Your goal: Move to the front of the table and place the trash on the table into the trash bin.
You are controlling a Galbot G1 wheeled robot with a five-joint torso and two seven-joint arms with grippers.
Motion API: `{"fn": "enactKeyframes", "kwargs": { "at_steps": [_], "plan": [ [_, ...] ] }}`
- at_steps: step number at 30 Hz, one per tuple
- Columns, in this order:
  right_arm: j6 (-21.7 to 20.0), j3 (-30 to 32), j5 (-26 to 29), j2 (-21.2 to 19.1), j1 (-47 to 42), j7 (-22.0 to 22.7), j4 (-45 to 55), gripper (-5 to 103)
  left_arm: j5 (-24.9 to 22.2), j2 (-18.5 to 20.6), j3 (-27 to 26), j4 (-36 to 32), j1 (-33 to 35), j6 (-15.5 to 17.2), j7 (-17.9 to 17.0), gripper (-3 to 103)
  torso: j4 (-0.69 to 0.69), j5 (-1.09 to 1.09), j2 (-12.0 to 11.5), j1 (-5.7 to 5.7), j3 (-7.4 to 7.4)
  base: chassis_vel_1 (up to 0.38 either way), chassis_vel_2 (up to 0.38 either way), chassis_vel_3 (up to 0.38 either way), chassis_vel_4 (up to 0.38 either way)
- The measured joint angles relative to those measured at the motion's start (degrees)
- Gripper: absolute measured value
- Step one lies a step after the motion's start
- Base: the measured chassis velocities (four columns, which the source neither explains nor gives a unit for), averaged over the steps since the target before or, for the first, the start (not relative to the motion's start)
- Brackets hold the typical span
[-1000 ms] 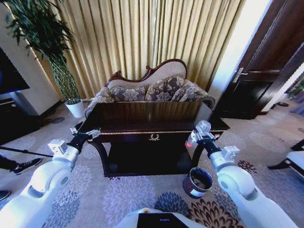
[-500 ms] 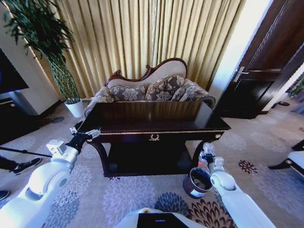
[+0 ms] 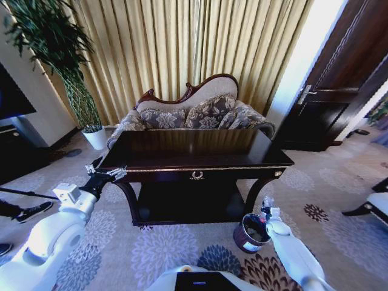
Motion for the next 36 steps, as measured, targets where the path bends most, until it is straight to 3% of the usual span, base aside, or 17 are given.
{"fn": "enactKeyframes", "kwargs": {
  "at_steps": [2, 6, 8, 12, 14, 17, 20, 22, 33, 36],
  "plan": [
    [0.0, 0.1, -0.6, 0.2, 0.1, 0.0, 0.0, 22, 0.0, 0.0, -0.2, -0.2, 0.1, 0.0, 0.0, 100, -0.01, 0.0, 0.0, 0.0, 0.0, 0.0, 0.0, 0.0, 0.0],
    [0.0, 0.5, -3.6, 0.7, -0.2, 0.1, 0.5, 43, -0.1, 0.0, -1.3, -0.6, 0.9, -0.3, 0.0, 100, -0.02, 0.0, 0.0, 0.0, -0.01, 0.0, 0.0, 0.0, 0.0],
    [0.0, 0.6, -3.6, 0.7, -0.3, 0.1, 0.7, 43, -0.1, 0.0, -1.5, -0.7, 1.2, -0.5, 0.1, 100, -0.02, 0.01, 0.0, 0.0, -0.01, 0.0, 0.0, 0.0, 0.0],
    [-0.4, 0.9, -3.0, 0.7, -1.5, 0.2, 1.8, 65, -0.1, -0.2, -2.3, -0.6, 2.1, -1.2, 0.7, 100, -0.01, 0.01, 0.0, 0.0, -0.01, 0.0, 0.0, 0.0, 0.0],
    [-0.5, 0.9, -2.9, 0.7, -1.7, 0.2, 1.9, 65, -0.1, -0.2, -2.3, -0.6, 2.1, -1.2, 0.8, 100, -0.01, 0.01, 0.0, 0.0, -0.01, 0.0, 0.0, 0.0, 0.0],
    [-0.6, 1.3, -2.7, 0.4, -2.4, 0.3, 2.4, 82, 0.0, -0.2, -2.4, -0.6, 2.2, -1.3, 0.9, 100, -0.01, 0.01, 0.0, 0.0, -0.01, 0.0, 0.0, 0.0, 0.0],
    [-0.6, 1.4, -2.6, 0.2, -2.7, 0.3, 2.6, 86, 0.0, -0.2, -2.3, -0.6, 2.1, -1.3, 1.0, 100, -0.01, 0.01, 0.0, 0.0, -0.01, 0.0, 0.0, 0.0, 0.0],
    [-0.6, 1.6, -2.5, 0.0, -3.0, 0.3, 2.8, 96, 0.0, -0.2, -2.2, -0.6, 2.1, -1.3, 1.0, 100, -0.01, 0.01, 0.0, 0.0, -0.01, 0.0, 0.0, 0.0, 0.0],
    [-0.9, 2.3, -0.7, -0.1, -5.6, 0.4, 4.8, 100, 0.0, -0.3, -2.3, -0.8, 2.3, -1.3, 1.1, 100, -0.01, 0.01, 0.0, 0.0, -0.01, 0.0, 0.0, 0.0, 0.0],
    [-3.9, 2.8, 4.3, -0.1, -8.2, 1.8, 10.0, 100, 0.0, -0.7, -2.3, -1.1, 2.3, -1.3, 1.1, 100, -0.01, 0.01, 0.0, 0.0, -0.01, 0.0, 0.0, 0.0, 0.0]
  ]
}}
